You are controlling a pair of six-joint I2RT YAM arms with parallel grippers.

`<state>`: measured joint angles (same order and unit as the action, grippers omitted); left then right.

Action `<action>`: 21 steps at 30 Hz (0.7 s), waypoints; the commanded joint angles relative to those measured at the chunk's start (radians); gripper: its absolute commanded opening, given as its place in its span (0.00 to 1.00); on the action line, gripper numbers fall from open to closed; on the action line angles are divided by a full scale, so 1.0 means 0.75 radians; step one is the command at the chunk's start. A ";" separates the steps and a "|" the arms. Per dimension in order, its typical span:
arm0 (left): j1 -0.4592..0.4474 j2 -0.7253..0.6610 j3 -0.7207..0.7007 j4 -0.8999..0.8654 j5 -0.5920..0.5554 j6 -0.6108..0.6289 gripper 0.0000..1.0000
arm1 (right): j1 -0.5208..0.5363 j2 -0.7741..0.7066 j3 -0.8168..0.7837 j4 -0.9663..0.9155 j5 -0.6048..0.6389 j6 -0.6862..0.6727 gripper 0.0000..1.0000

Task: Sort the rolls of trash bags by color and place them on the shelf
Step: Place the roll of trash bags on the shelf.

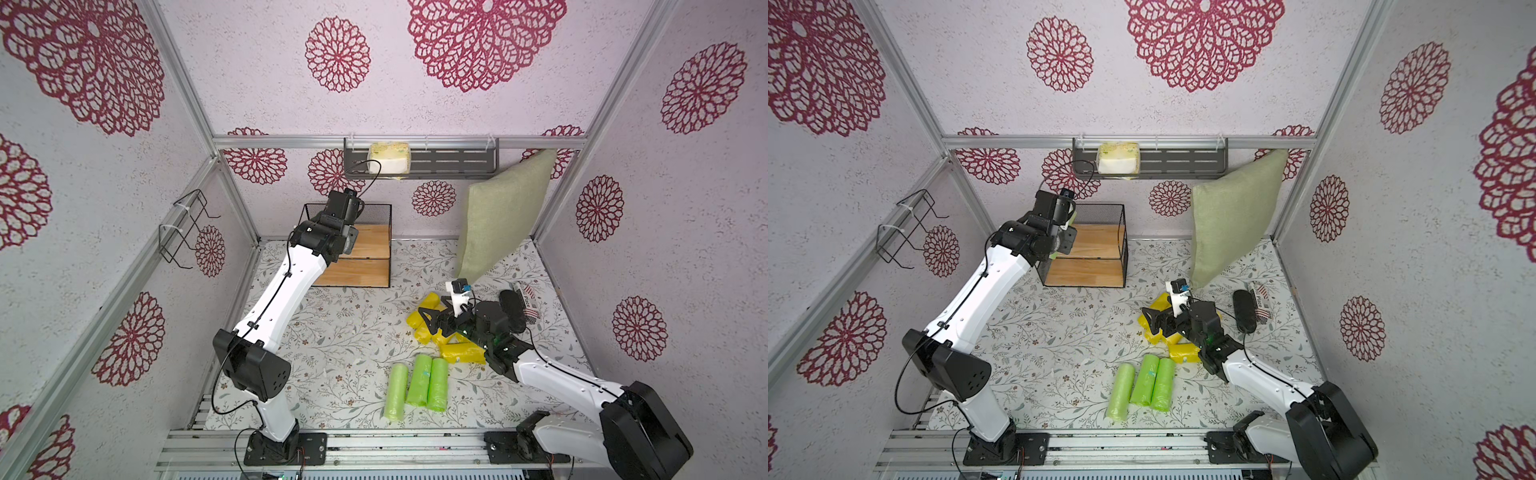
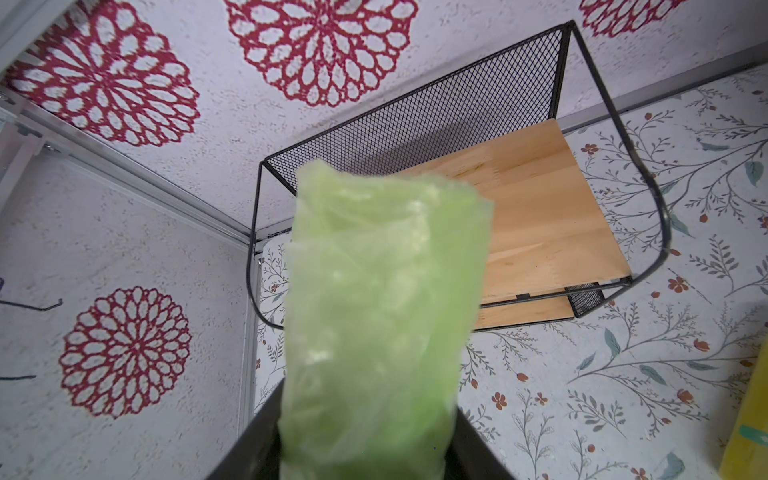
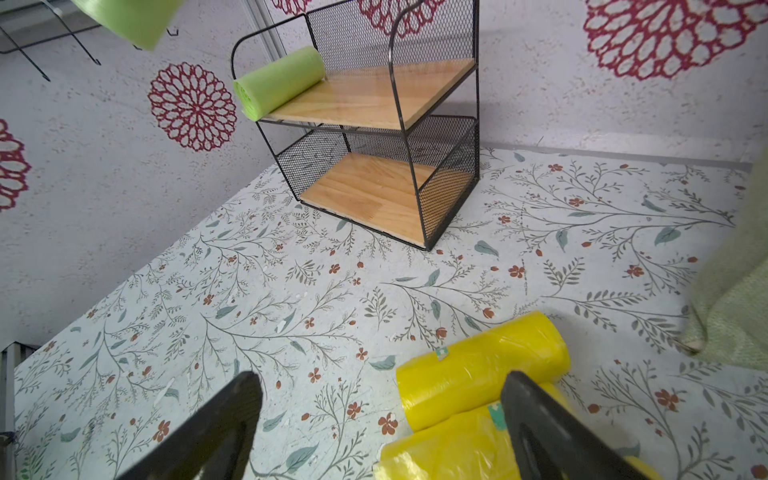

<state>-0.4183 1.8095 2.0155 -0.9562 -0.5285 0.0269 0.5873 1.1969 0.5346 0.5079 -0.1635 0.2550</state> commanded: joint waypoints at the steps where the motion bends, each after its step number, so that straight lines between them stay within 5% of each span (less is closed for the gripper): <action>1: 0.031 0.076 0.104 -0.037 0.006 0.011 0.50 | 0.007 -0.007 0.013 0.084 -0.026 0.042 0.95; 21: 0.137 0.571 0.505 -0.137 0.004 0.011 0.56 | 0.049 0.004 0.003 0.073 0.046 0.079 0.94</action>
<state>-0.3248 2.2234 2.3520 -1.0710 -0.5217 0.0311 0.6178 1.1950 0.5343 0.5205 -0.1501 0.2924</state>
